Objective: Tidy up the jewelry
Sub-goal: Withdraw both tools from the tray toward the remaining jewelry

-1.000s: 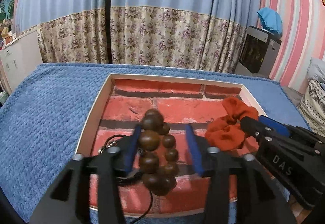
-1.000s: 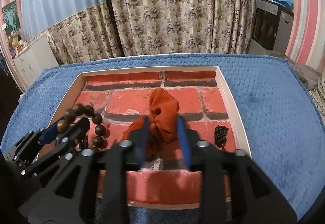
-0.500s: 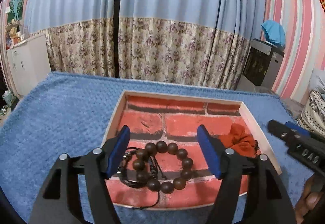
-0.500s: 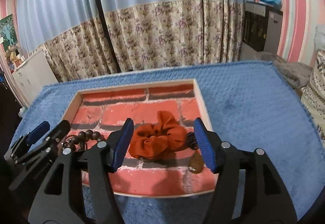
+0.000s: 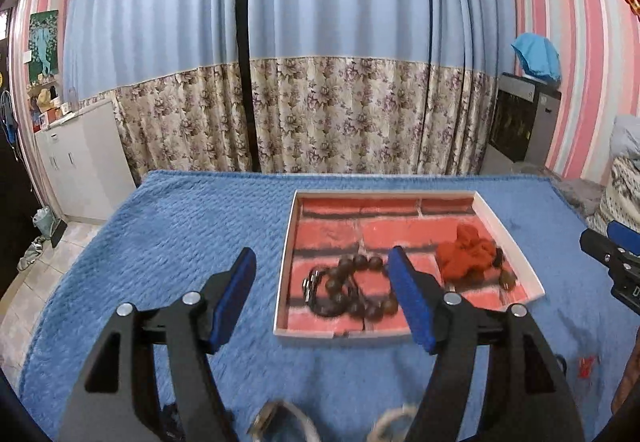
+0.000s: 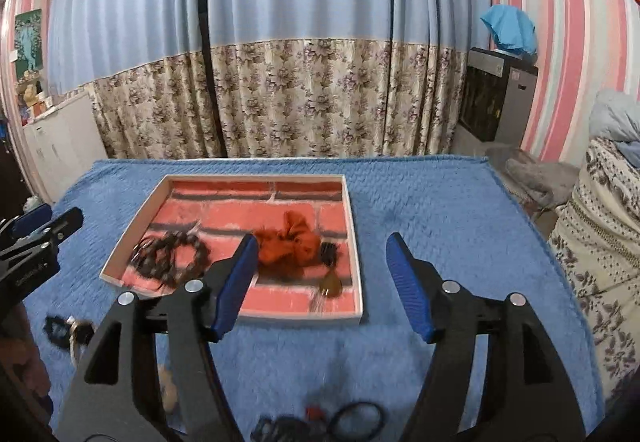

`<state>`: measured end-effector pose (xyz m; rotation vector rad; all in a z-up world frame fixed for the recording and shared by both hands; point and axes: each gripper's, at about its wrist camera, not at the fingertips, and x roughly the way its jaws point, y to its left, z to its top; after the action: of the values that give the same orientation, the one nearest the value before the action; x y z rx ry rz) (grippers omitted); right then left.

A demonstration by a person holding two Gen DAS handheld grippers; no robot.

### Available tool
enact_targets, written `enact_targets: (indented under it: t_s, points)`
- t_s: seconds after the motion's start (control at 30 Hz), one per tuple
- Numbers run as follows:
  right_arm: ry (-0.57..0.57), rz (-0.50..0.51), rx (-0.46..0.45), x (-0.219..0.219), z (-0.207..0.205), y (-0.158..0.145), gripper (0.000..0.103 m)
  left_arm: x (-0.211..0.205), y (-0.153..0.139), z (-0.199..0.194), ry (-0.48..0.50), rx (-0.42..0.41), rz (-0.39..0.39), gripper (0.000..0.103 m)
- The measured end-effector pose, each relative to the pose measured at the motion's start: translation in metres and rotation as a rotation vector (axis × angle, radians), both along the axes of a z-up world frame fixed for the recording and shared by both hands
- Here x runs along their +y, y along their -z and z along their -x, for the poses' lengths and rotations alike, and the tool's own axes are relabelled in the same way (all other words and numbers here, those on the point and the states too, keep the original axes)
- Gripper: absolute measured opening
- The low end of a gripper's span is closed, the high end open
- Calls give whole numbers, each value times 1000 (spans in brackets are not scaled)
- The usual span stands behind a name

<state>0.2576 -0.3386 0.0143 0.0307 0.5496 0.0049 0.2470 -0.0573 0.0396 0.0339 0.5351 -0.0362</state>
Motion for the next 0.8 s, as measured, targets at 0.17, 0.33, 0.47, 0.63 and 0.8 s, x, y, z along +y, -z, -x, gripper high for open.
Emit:
enact_targets:
  t_s: [0.17,0.33,0.47,0.63,0.8]
  points:
    - [0,-18,-41,-2,46,9,66,0,4,40,1,10,-5,67]
    - [16,-21,-55,-6,78,15,67,-4,11,71,-2,17,-13,68]
    - [0,-43,-58,-11,90,19,67,-13,13,83,-11,29,-18,68]
    - [5,-60,-64,-31,96,23,67,-25,16,91,-21,26,-25,68]
    - [27,-88,-49,-56,104,33,67,-33,33,97,2,58,-34,72]
